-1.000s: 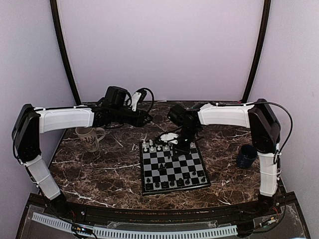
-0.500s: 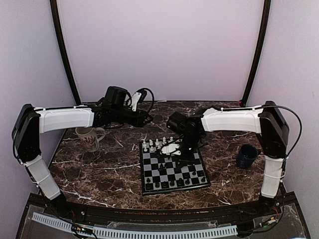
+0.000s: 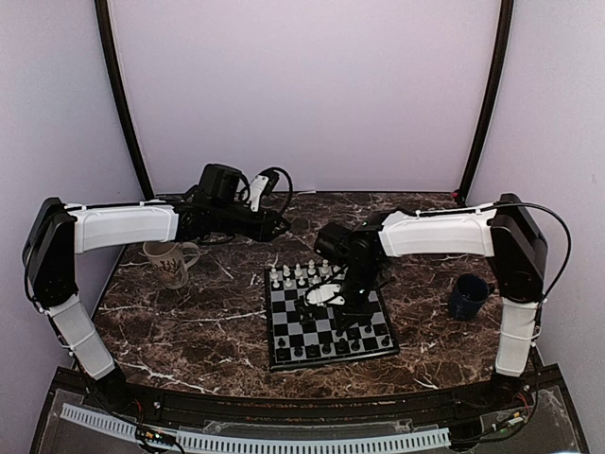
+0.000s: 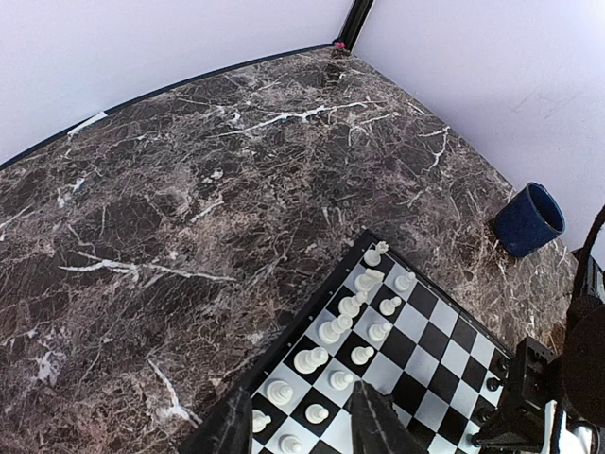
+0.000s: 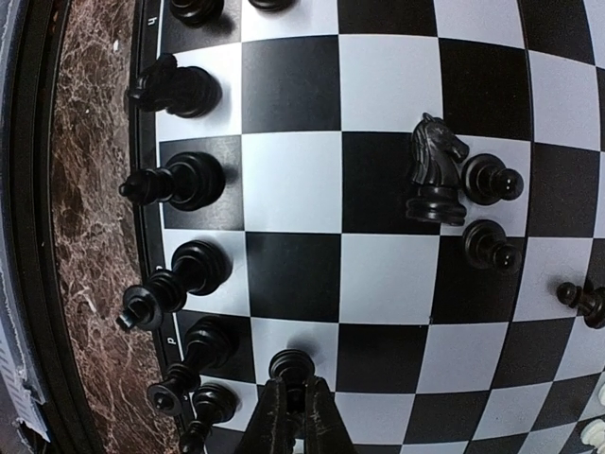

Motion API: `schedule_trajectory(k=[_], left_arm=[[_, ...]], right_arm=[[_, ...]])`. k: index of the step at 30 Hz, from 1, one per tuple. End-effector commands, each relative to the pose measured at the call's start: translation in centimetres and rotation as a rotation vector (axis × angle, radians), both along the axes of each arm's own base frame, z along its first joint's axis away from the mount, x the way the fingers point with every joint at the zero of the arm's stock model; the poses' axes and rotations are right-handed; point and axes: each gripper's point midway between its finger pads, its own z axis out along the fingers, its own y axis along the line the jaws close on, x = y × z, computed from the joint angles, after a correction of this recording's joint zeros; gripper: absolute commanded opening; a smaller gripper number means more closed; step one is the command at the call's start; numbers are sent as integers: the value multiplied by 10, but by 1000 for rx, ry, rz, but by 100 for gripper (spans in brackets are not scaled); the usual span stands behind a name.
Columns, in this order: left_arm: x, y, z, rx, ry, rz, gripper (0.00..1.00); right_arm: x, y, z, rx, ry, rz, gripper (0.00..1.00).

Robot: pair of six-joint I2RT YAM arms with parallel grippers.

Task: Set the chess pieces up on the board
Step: Place the pawn at b7.

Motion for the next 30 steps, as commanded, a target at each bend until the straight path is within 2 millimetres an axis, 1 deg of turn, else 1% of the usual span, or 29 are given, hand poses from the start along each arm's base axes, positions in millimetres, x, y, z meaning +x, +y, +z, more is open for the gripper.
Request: schedule_trajectory(k=[1, 12, 18, 22, 24, 28, 30], left_arm=[[0, 1, 8, -1, -12, -11, 38], [0, 2, 8, 0, -11, -11, 38], [0, 1, 7, 0, -8, -14, 38], [-1, 0, 7, 0, -5, -16, 38], [-1, 0, 8, -2, -7, -16, 38], [-1, 2, 13, -6, -18, -7, 38], [0, 5, 16, -4, -28, 5, 38]], right_arm=[[-10, 0, -1, -4, 17, 25, 7], [-10, -3, -3, -17, 0, 27, 13], [-9, -2, 3, -9, -8, 26, 18], [-8, 2, 15, 8, -3, 19, 22], [-3, 2, 24, 15, -7, 18, 23], [19, 5, 47, 68, -34, 16, 25], [31, 6, 54, 90, -67, 26, 28]])
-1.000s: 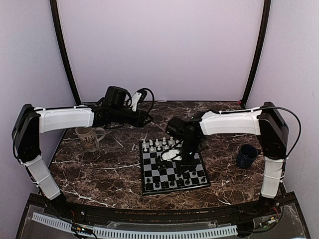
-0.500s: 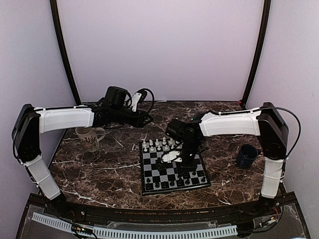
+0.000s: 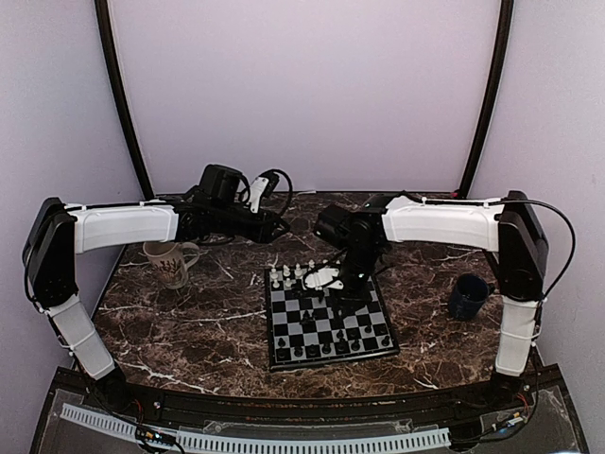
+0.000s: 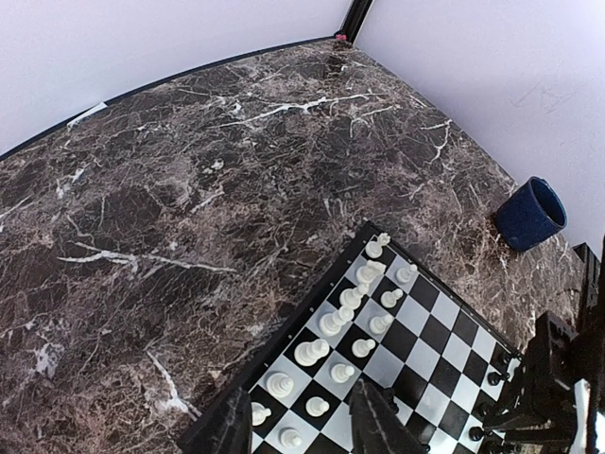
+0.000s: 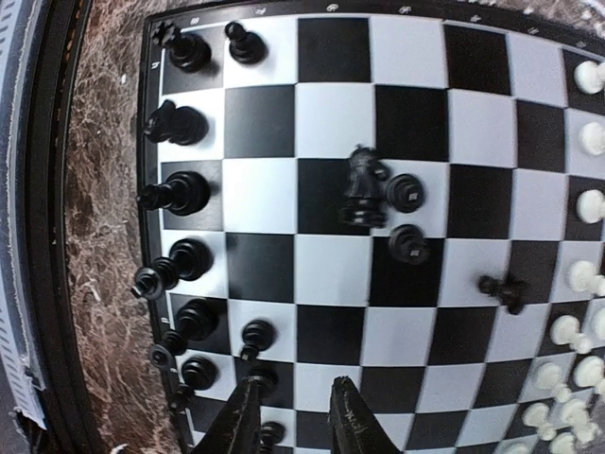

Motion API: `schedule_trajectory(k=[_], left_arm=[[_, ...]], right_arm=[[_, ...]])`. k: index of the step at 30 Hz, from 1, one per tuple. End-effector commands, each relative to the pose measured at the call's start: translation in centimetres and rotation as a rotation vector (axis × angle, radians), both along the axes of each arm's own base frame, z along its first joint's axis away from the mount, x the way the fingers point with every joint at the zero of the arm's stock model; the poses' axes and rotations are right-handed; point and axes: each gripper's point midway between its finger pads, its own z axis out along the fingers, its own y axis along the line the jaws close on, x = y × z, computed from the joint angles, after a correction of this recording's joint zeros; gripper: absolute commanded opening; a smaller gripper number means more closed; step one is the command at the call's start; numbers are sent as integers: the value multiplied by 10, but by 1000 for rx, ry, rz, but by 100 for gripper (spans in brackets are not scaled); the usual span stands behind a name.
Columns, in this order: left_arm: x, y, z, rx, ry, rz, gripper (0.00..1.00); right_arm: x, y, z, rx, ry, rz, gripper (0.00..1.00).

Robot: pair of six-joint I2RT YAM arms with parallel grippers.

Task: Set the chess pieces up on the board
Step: Pick up the pawn from the chessboard.

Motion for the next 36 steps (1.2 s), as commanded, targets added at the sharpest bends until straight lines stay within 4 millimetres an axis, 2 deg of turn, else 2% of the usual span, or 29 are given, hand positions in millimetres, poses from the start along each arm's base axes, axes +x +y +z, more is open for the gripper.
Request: schedule_trajectory(k=[1, 8, 13, 25, 36], left_arm=[[4, 7, 21, -6, -52, 23, 38], [6, 16, 32, -1, -88, 62, 40], [6, 18, 36, -2, -97, 64, 40], [4, 18, 40, -8, -100, 59, 40], [4, 18, 37, -7, -92, 55, 40]], right_arm=[[26, 3, 30, 75, -79, 27, 29], [72, 9, 20, 50, -227, 93, 34], [92, 21, 16, 52, -284, 142, 36], [99, 33, -5, 40, -265, 201, 37], [100, 34, -26, 16, -240, 220, 38]])
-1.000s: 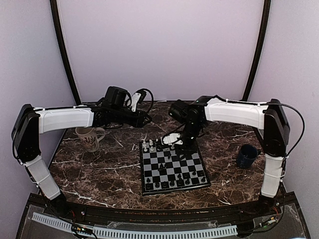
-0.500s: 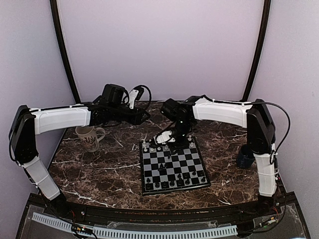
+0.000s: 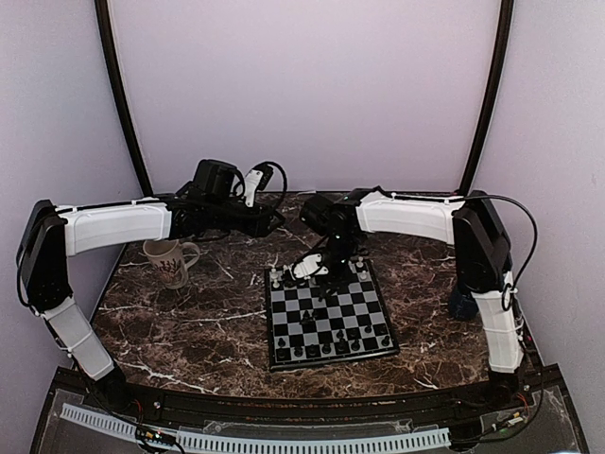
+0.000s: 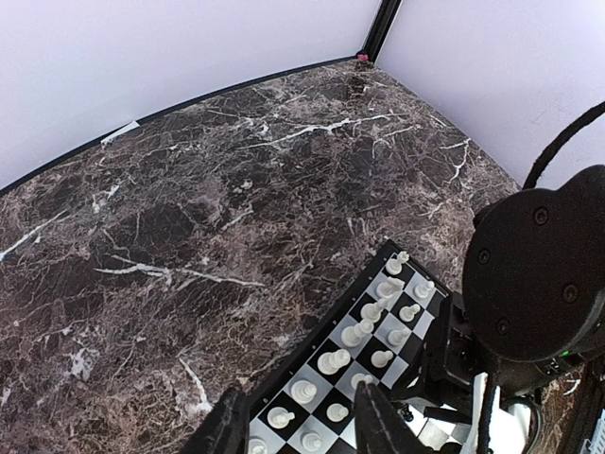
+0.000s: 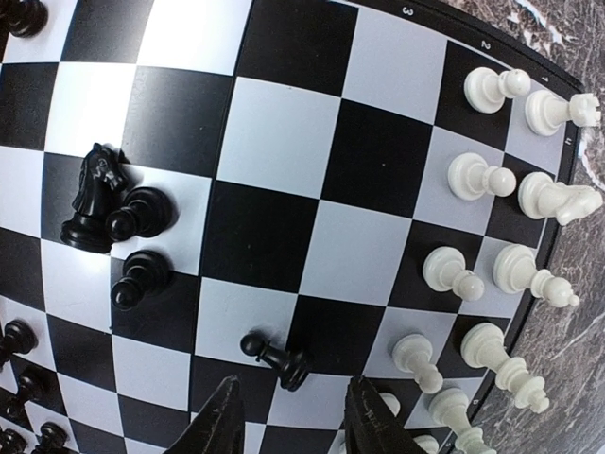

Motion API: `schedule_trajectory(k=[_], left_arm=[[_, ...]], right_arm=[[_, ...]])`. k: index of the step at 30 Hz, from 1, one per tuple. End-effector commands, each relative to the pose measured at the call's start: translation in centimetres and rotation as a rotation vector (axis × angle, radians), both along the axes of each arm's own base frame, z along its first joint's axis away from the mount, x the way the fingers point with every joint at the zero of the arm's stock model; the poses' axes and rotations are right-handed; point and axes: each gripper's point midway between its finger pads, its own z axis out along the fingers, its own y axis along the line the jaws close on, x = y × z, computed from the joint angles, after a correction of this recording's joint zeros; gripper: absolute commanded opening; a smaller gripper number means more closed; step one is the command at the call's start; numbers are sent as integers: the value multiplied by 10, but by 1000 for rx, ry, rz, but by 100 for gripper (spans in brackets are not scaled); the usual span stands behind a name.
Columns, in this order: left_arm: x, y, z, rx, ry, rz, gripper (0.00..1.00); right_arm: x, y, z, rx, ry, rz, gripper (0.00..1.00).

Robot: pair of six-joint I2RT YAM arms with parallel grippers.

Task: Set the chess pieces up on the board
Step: Pick up the pawn from the chessboard.

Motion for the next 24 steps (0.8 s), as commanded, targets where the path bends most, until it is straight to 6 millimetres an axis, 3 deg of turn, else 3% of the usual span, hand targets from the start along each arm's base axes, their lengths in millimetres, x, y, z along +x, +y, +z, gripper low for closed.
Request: schedule_trajectory(k=[1, 13, 24], left_arm=[[-3, 5, 20, -20, -35, -6, 40], [-3, 3, 17, -26, -24, -12, 40], [-4, 2, 16, -31, -17, -19, 40]], right_arm=[[3, 4, -6, -3, 0, 16, 38], [-10, -7, -24, -59, 56, 33, 34], [-26, -25, -21, -96, 84, 2, 29]])
